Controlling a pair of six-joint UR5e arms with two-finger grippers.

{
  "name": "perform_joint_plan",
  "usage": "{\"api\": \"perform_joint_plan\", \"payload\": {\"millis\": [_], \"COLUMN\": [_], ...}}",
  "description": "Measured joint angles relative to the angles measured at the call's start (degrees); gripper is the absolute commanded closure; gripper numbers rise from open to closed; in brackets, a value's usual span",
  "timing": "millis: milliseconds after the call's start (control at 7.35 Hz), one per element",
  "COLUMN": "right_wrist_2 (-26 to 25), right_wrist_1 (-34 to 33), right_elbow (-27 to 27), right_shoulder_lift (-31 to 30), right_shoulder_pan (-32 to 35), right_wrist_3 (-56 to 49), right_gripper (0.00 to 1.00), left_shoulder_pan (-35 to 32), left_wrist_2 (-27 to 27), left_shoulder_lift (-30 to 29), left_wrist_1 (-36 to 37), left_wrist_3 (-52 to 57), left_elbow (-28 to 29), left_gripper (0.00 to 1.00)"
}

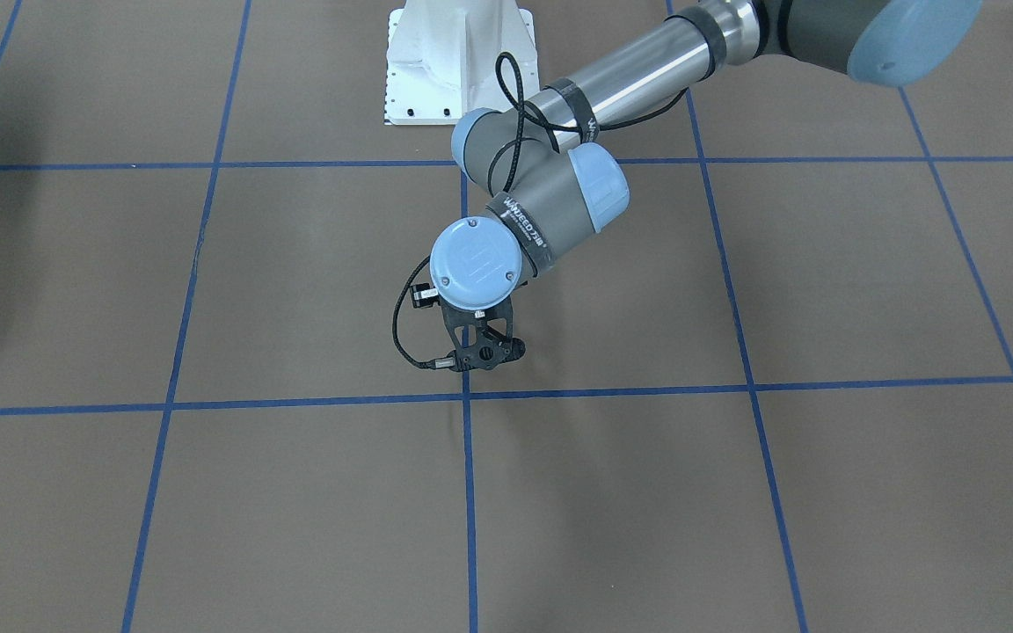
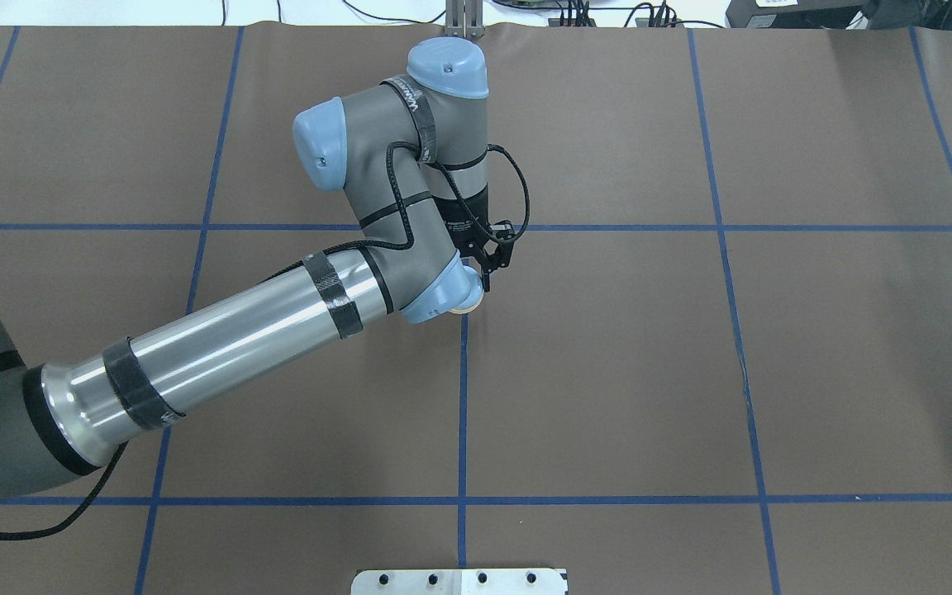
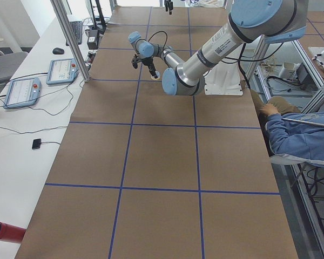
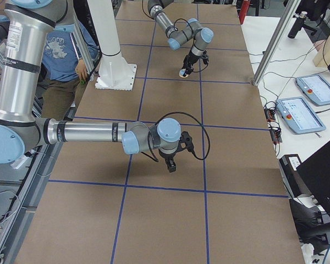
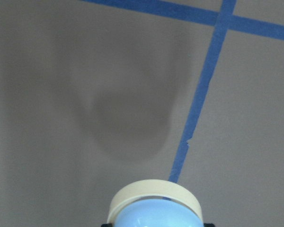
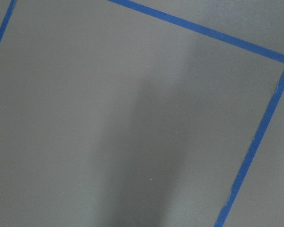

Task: Place and press bell with both arms
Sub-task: 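Lower the bell onto the table and open the left gripper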

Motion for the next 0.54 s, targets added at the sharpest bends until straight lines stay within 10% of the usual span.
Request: {"api": "perform_joint_plan", "payload": {"millis": [544], "right_wrist_2": [0.0], "right_wrist_1": [0.0], "right_elbow": [-0.4], "right_shoulder_lift": [0.0], "right_shoulder_pan": [-0.2], "right_wrist_3": [0.0], "right_gripper": [0.00], "left_shoulder_pan": [1.2], "left_wrist_2": [1.8], "left_shoulder_lift": [-0.5], "left_wrist_1": [-2.8], "left_wrist_3": [-0.7], "left_elbow": [2.2], "left_gripper": [0.16]}}
